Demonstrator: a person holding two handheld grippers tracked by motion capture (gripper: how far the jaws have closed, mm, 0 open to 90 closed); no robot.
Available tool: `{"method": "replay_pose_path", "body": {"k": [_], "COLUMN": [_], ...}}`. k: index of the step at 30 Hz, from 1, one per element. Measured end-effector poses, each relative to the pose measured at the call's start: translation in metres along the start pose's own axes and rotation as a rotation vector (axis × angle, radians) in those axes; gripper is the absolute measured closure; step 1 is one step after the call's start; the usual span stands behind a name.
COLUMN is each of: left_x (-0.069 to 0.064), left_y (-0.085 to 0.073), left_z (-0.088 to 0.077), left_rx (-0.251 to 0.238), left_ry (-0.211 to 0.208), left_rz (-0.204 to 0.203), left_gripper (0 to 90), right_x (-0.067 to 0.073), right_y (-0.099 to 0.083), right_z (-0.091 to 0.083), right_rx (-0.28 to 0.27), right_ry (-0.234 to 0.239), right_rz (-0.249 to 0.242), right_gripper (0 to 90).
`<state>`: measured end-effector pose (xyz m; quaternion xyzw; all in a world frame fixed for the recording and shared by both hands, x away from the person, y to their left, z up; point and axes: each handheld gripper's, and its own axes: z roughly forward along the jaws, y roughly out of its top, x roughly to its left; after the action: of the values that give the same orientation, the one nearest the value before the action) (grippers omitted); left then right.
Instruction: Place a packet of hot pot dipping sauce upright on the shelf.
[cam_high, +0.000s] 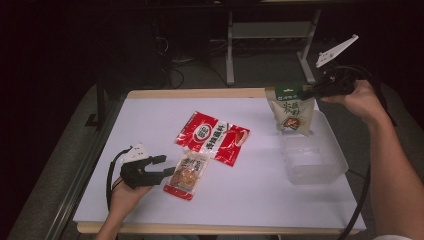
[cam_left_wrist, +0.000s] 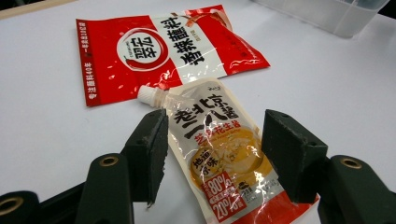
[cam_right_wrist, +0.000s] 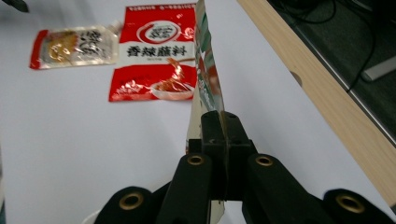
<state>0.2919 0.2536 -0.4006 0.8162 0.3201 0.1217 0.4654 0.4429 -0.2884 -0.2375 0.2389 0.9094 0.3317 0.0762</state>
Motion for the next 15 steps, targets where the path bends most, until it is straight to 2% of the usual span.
{"method": "replay_pose_path", "body": {"k": [7, 9, 15], "left_x": [0.002, 0.002, 0.002], "left_y": [0.001, 0.000, -0.001], "left_z": [0.000, 0.001, 0.000], "left_rx": [0.013, 0.013, 0.017], "left_ry": [0.000, 0.000, 0.001], "left_rz": [-0.006, -0.019, -0.024], "left_gripper": [41.5, 41.2, 40.9], "right_x": [-0.020, -0.025, -0.036], "right_y": [-0.011, -0.015, -0.023], "right_z": [0.004, 0.006, 0.017], "right_rx": [0.028, 0.036, 0.062], "right_ry": [-0.028, -0.034, -0.043], "right_rz": [0.035, 0.042, 0.055], "right_gripper": [90.0, 90.0, 90.0]}}
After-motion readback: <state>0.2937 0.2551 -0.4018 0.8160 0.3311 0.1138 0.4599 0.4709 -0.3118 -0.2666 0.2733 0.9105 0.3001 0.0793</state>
